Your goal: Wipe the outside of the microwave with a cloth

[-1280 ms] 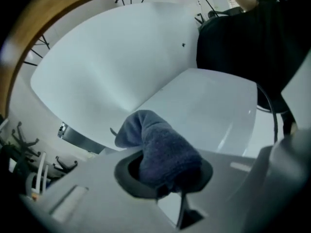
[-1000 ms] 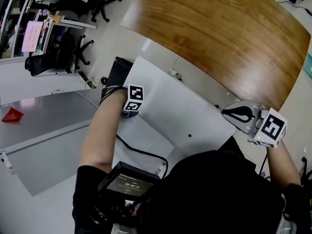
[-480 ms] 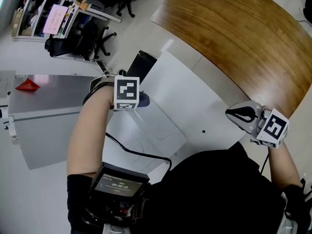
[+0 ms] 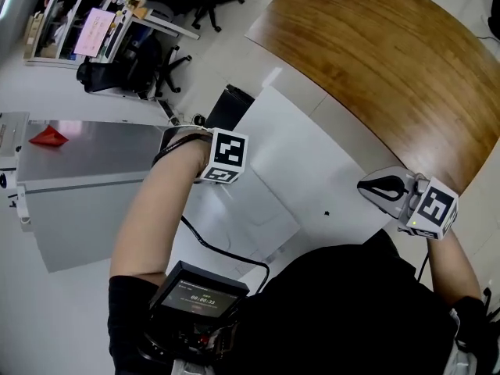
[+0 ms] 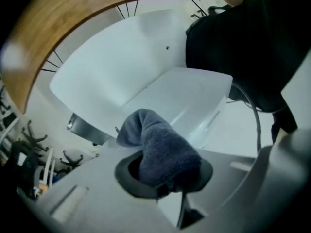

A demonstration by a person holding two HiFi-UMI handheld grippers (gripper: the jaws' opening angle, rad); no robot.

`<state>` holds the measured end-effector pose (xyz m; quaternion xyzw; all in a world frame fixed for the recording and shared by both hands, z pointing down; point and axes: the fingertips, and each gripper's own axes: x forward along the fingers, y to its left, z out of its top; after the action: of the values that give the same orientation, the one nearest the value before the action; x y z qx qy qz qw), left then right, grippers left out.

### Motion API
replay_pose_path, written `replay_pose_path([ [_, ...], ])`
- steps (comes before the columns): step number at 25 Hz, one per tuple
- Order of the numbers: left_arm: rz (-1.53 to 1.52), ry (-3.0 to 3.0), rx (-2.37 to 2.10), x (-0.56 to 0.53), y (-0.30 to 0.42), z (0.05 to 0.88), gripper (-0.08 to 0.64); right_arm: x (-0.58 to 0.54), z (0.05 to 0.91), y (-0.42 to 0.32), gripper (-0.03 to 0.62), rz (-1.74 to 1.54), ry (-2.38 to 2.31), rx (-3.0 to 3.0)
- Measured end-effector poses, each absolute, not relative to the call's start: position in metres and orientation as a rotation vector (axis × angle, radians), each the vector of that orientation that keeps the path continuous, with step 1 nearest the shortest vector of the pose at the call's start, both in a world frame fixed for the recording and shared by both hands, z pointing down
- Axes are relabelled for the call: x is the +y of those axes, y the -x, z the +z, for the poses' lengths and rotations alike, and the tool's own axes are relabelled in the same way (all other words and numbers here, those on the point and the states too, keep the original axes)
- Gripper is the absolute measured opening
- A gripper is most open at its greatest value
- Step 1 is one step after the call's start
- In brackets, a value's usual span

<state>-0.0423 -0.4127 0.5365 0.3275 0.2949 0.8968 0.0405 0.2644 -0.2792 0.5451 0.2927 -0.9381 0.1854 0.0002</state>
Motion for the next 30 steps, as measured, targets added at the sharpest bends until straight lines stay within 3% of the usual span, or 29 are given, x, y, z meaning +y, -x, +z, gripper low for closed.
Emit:
replay_pose_path([
  [8,2.626,-0.832,0.989,-0.4,0.045,0.637,0.066,-0.259,0.578,-0.3,0.008,0.732,-1.069,-2.847],
  [16,2.62,-0.964,0.905,-0.403,0.046,0.69,0.067,-0.245,0.587,-0.292,0.008,0.77,-1.062,-2.828],
  [20,2.642,-1.135,0.937,-0.403,0.032,0.632,0.067,-0.249,0.569,-0.284,0.008,0.705,-1.032,-2.87],
  [25,2.901,-1.156,1.398,-0.389,0.033,0.519,0.067,-0.256,0.536,-0.266,0.008,0.606,-0.959,-2.949],
  [30,3.045,-1.006,1.513,-0.386,0.052,0.512,0.067,-0.263,0.519,-0.239,0.008,0.528,-0.856,-3.007],
])
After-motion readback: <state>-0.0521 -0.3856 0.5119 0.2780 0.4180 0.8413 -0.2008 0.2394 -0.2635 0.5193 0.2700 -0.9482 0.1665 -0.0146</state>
